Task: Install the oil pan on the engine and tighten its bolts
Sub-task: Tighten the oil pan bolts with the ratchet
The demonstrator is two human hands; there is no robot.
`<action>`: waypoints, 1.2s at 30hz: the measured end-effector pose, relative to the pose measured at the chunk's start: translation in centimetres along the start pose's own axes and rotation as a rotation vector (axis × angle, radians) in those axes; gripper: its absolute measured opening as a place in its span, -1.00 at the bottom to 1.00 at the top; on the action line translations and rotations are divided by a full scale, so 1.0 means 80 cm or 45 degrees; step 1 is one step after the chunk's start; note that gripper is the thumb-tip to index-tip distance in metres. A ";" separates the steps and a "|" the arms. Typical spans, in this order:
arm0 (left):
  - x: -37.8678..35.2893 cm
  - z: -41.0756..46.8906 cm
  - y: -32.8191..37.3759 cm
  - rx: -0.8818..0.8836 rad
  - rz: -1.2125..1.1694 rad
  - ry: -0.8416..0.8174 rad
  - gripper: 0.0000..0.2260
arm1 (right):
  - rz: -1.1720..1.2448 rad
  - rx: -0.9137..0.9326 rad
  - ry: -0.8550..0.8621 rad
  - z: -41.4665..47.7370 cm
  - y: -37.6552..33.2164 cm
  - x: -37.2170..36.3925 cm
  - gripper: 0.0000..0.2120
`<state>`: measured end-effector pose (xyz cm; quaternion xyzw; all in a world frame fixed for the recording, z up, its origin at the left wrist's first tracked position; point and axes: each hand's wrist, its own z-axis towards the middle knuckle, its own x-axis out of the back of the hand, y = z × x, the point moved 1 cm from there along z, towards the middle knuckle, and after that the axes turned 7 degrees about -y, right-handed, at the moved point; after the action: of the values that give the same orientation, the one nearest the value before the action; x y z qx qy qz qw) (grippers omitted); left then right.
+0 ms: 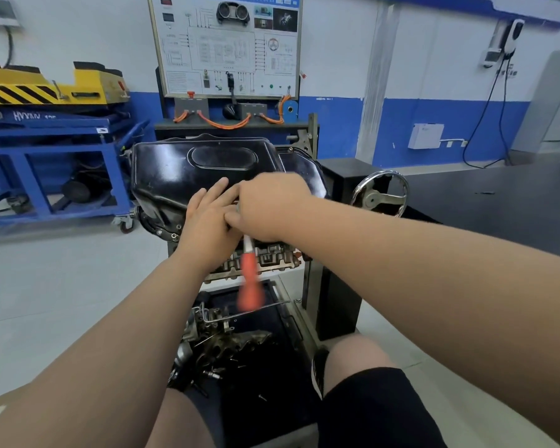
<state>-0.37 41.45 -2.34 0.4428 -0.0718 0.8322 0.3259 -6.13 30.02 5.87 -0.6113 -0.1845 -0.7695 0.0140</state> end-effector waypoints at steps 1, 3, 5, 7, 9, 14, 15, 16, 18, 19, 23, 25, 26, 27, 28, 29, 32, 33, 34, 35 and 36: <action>-0.002 -0.001 -0.001 -0.005 0.036 -0.014 -0.63 | 0.131 -0.084 -0.056 0.000 -0.003 -0.005 -0.66; -0.004 -0.003 -0.001 -0.033 0.042 0.018 -0.65 | 0.018 -0.008 -0.009 0.000 -0.003 -0.004 -0.73; -0.003 -0.004 0.000 -0.031 0.005 0.067 -0.74 | -0.315 0.231 0.154 0.001 0.005 0.001 -0.82; -0.003 -0.003 0.000 -0.008 0.001 0.080 -0.81 | -0.512 0.414 0.217 0.005 0.012 0.009 -0.86; -0.002 -0.003 -0.003 -0.019 0.005 0.072 -0.80 | -0.503 0.403 0.186 0.006 0.010 0.010 -0.90; -0.005 -0.005 -0.003 -0.024 0.066 0.068 -0.62 | 0.240 -0.161 -0.107 -0.003 -0.005 -0.005 -0.64; -0.006 -0.005 -0.001 -0.033 0.057 0.078 -0.64 | 0.159 -0.125 -0.090 -0.002 -0.005 -0.003 -0.67; -0.006 -0.005 0.001 -0.035 0.043 0.084 -0.68 | 0.005 -0.043 -0.042 -0.001 -0.002 0.002 -0.74; -0.005 -0.006 0.003 -0.012 0.026 0.099 -0.76 | -0.349 0.232 0.074 0.002 0.004 0.011 -0.83; -0.005 -0.006 0.002 -0.006 0.030 0.100 -0.77 | -0.455 0.353 0.133 0.003 0.008 0.015 -0.87; -0.004 -0.006 -0.002 -0.022 0.070 0.044 -0.74 | -0.237 0.166 0.097 0.000 0.002 0.003 -0.85; -0.005 -0.007 -0.003 -0.025 0.077 0.039 -0.63 | 0.060 -0.027 -0.059 -0.002 -0.004 -0.003 -0.72; -0.005 -0.007 -0.001 -0.032 0.071 0.047 -0.60 | 0.021 0.005 -0.065 -0.002 -0.006 -0.001 -0.72; -0.005 -0.007 0.000 -0.041 0.062 0.057 -0.61 | -0.127 0.085 -0.001 0.000 -0.004 0.001 -0.79; -0.004 -0.007 0.001 -0.042 0.053 0.068 -0.66 | -0.286 0.202 0.078 0.001 -0.003 0.005 -0.88; -0.003 -0.007 0.002 -0.033 0.047 0.080 -0.71 | -0.434 0.341 0.154 0.002 0.001 0.009 -0.91; -0.002 -0.007 0.000 -0.027 0.062 0.076 -0.70 | -0.491 0.355 0.199 0.003 0.006 0.007 -0.91; -0.003 -0.007 -0.001 -0.027 0.079 0.050 -0.65 | -0.358 0.238 0.162 0.001 0.004 0.001 -0.83; -0.004 -0.007 -0.002 -0.028 0.100 0.030 -0.59 | -0.162 0.102 0.087 -0.001 0.001 -0.004 -0.79; -0.005 -0.007 -0.004 -0.029 0.114 0.020 -0.53 | 0.001 -0.009 0.000 -0.004 -0.005 -0.008 -0.75; -0.005 -0.007 -0.004 -0.031 0.115 0.024 -0.51 | 0.046 -0.042 -0.051 -0.003 -0.009 -0.011 -0.73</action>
<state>-0.42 41.71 -3.07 0.4271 -0.0989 0.8493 0.2940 -6.31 30.44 4.81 -0.6298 -0.1609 -0.7597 0.0142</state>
